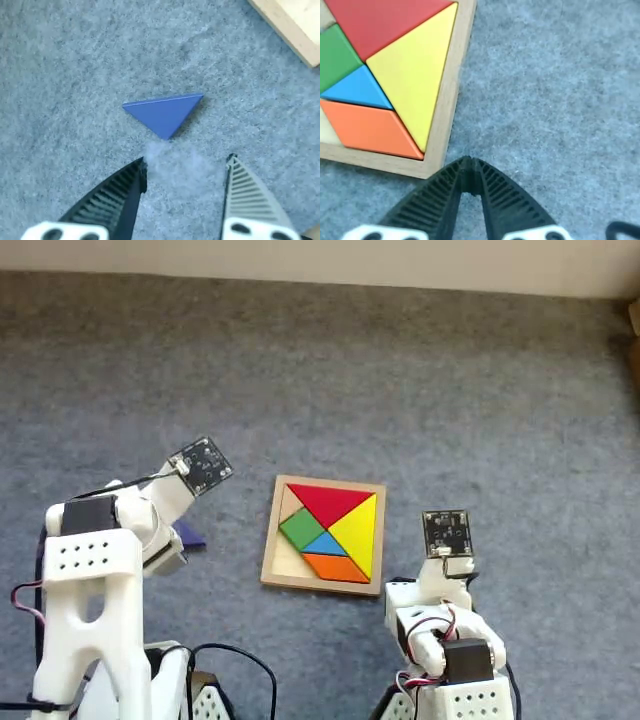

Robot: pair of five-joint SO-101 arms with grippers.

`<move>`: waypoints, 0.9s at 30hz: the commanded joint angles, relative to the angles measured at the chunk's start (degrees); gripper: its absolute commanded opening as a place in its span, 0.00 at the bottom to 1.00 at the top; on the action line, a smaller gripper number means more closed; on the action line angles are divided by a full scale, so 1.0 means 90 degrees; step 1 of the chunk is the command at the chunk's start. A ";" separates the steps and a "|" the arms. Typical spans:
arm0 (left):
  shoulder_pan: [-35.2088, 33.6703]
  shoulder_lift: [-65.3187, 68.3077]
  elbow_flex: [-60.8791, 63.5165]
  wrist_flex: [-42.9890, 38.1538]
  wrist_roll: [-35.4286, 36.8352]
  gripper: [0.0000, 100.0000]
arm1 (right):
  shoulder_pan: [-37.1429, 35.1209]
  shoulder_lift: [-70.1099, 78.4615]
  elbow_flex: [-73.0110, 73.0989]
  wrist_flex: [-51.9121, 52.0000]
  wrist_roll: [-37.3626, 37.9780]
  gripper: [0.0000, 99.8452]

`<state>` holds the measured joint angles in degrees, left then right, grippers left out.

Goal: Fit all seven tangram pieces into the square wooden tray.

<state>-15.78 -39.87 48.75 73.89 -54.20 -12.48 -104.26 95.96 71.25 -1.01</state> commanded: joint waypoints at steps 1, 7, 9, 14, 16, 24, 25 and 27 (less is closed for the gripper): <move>-0.0093 -0.0142 -0.0024 0.0029 0.0508 0.26 | 0.0054 -0.0103 0.0952 0.0044 -0.0029 0.01; -0.0093 -0.0142 -0.0034 0.0029 0.2530 0.29 | 0.0054 -0.0103 0.0952 0.0044 -0.0029 0.01; -0.0093 -0.0142 -0.0024 0.0049 0.3272 0.29 | 0.0054 -0.0103 0.0952 0.0044 -0.0029 0.01; -0.0093 0.0093 -0.0073 0.0049 0.4972 0.29 | 0.0054 -0.0103 0.0952 0.0044 -0.0029 0.01; -0.0093 0.0376 -0.0073 0.0020 0.5558 0.29 | 0.0054 -0.0103 0.0952 0.0044 -0.0029 0.01; -0.0093 0.1646 -0.0571 0.0010 0.7853 0.29 | 0.0054 -0.0103 0.0952 0.0044 -0.0029 0.01; -0.0093 0.1753 -0.0611 0.0010 0.8088 0.29 | 0.0054 -0.0103 0.0952 0.0044 -0.0029 0.01; -0.0093 0.1968 -0.0689 0.0000 0.8400 0.29 | 0.0054 -0.0103 0.0952 0.0044 -0.0029 0.01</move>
<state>-15.78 -23.96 46.02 73.80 16.31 -12.48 -104.26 95.96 71.25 -1.01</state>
